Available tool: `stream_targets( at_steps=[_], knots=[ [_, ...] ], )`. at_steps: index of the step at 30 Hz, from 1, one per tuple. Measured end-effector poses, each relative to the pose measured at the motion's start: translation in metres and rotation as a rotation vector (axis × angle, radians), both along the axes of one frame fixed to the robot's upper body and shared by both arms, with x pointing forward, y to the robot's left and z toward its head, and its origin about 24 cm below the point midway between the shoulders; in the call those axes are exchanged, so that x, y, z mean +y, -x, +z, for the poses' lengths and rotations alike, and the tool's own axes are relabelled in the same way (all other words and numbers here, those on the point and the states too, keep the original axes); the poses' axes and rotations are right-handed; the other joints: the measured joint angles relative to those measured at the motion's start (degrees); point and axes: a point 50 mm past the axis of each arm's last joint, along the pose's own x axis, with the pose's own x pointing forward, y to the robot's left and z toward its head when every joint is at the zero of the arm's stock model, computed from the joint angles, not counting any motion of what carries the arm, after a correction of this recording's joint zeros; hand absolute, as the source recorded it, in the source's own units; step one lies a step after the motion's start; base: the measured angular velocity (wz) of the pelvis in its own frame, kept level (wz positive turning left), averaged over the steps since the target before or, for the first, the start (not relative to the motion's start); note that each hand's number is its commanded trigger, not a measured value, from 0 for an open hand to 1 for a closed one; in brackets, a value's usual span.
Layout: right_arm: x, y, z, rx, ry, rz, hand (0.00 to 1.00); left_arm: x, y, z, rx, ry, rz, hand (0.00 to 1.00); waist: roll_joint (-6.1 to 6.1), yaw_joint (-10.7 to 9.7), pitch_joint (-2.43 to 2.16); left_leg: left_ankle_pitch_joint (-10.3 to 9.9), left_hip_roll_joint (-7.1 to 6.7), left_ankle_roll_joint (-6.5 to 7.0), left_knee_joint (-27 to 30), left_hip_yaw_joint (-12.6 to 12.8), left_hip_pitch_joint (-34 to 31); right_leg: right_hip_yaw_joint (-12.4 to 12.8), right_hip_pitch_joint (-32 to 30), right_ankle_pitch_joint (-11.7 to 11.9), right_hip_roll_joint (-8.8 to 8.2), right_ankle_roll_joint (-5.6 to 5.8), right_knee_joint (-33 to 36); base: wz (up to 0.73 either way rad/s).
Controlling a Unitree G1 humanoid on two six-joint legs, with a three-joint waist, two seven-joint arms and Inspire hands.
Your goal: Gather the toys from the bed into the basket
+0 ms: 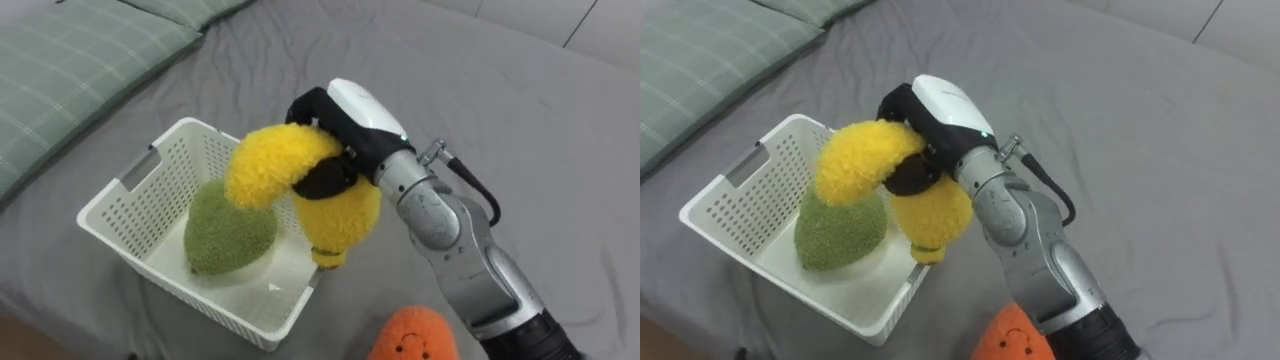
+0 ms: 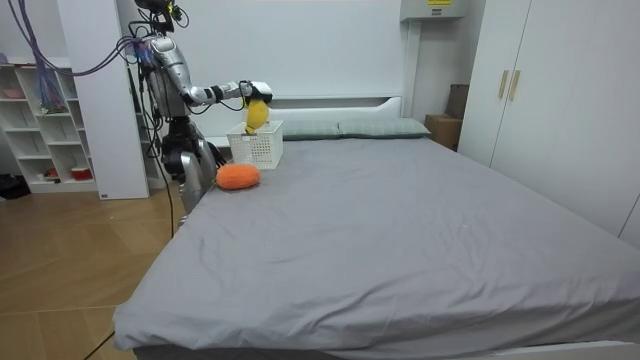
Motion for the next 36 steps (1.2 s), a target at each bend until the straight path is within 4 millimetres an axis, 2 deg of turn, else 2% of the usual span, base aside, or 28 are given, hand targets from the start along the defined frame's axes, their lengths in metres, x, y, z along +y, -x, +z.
stream_targets(
  at_steps=[1,6,12,16,36],
  knots=[
    [0.001,0.000,0.000,0.001,0.001,0.003,0.00,0.000,0.000,0.000,0.007,0.005,-0.001,0.00,-0.02,0.1,0.00,0.0,-0.04,0.00,0.0,-0.2,-0.1,-0.1,0.0,0.0,0.00,0.00,-0.1,0.07],
    [0.007,0.002,-0.001,0.008,0.002,0.021,0.00,-0.001,-0.001,0.000,0.007,0.011,-0.004,0.00,-0.21,0.5,0.03,0.0,-0.08,-0.02,0.0,-0.2,0.0,-0.1,0.0,0.0,-0.01,0.05,-0.1,0.00],
    [0.015,0.006,-0.004,0.034,0.001,0.047,0.00,-0.002,-0.010,0.002,-0.014,0.011,-0.016,0.00,-0.68,2.9,0.28,0.0,-0.14,-0.01,0.3,-0.3,-0.1,-0.2,0.0,0.0,-0.07,0.06,-0.1,0.01],
    [0.017,0.007,-0.006,0.049,0.010,0.062,0.00,-0.002,-0.009,0.001,-0.004,0.010,-0.014,0.00,-0.82,3.2,0.64,0.0,-0.39,0.00,0.4,-0.9,-0.2,-1.0,0.2,-0.1,-0.22,0.11,-0.2,0.07],
    [0.015,0.006,-0.007,0.057,0.007,0.058,0.00,-0.005,-0.010,0.000,-0.002,0.025,0.012,0.00,-0.66,2.8,0.72,0.0,-0.56,0.03,0.4,-1.1,-0.3,-1.1,0.5,-0.1,-0.27,0.12,-0.9,0.00]
  ],
)
